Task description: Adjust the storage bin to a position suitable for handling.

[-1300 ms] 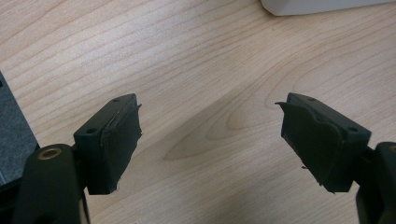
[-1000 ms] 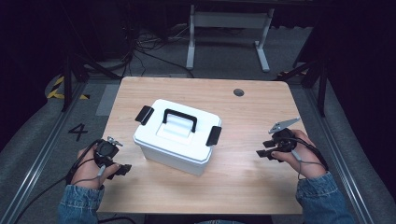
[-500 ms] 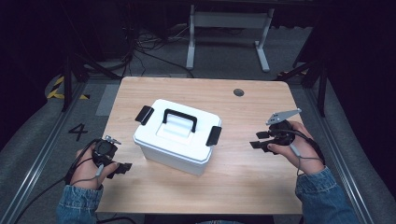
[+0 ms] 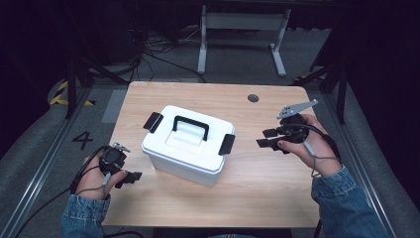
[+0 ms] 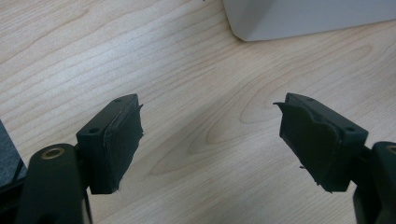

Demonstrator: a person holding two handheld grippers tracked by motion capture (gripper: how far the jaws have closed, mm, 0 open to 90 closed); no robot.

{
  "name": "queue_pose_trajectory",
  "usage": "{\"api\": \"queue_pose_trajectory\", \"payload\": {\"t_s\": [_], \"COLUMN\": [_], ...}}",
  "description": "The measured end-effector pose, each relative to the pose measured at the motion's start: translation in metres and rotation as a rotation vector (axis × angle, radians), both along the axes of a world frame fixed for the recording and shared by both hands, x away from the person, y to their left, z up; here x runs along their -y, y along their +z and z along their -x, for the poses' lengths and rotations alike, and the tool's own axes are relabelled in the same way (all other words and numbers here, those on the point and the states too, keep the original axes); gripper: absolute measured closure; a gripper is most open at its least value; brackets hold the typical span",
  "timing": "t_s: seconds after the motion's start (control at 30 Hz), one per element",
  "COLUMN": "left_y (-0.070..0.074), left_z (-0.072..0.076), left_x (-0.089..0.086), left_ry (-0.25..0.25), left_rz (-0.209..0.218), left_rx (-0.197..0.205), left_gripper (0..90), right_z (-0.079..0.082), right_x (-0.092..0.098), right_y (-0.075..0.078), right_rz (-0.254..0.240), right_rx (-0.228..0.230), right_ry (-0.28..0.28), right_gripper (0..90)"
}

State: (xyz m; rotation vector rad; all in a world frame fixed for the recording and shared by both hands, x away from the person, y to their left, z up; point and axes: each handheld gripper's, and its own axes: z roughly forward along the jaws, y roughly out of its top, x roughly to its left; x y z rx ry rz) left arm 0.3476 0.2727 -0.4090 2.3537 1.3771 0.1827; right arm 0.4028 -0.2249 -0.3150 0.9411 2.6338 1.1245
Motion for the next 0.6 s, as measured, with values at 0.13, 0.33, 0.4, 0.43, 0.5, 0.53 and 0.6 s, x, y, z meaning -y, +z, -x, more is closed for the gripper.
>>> {"api": "queue_pose_trajectory", "payload": {"t_s": [0.13,0.33,0.4,0.43,0.5,0.53,0.6], "left_y": [0.001,0.002,0.002,0.003,0.003,0.003,0.003], "left_z": [-0.001,-0.001,-0.001,0.000,0.002,0.002,0.002], "left_x": [-0.001,-0.001,-0.002,-0.002,-0.002,-0.002,-0.002], "left_ry": [-0.001,-0.001,-0.001,-0.001,0.008,0.006,0.016], "left_rz": [0.002,0.004,0.002,0.005,0.018,0.027,0.032], "left_rx": [0.008,0.012,0.024,0.024,0.036,0.035,0.038], "left_gripper": [21.7,21.8,22.2,22.4,22.4,22.3,22.2], "right_z": [-0.002,-0.005,-0.007,-0.008,-0.010,-0.012,-0.015], "right_x": [-0.008,-0.022,-0.028,-0.030,-0.035,-0.037,-0.043], "right_y": [0.009,0.021,0.023,0.023,0.025,0.027,0.030], "right_rz": [-0.012,-0.037,-0.036,-0.036,-0.038,-0.042,-0.049], "right_rx": [0.003,0.006,0.005,0.006,0.004,0.006,0.005], "right_ry": [0.007,0.027,0.034,0.038,0.043,0.050,0.058], "right_gripper": [54.7,55.1,55.1,55.1,55.1,55.1,54.2]}}
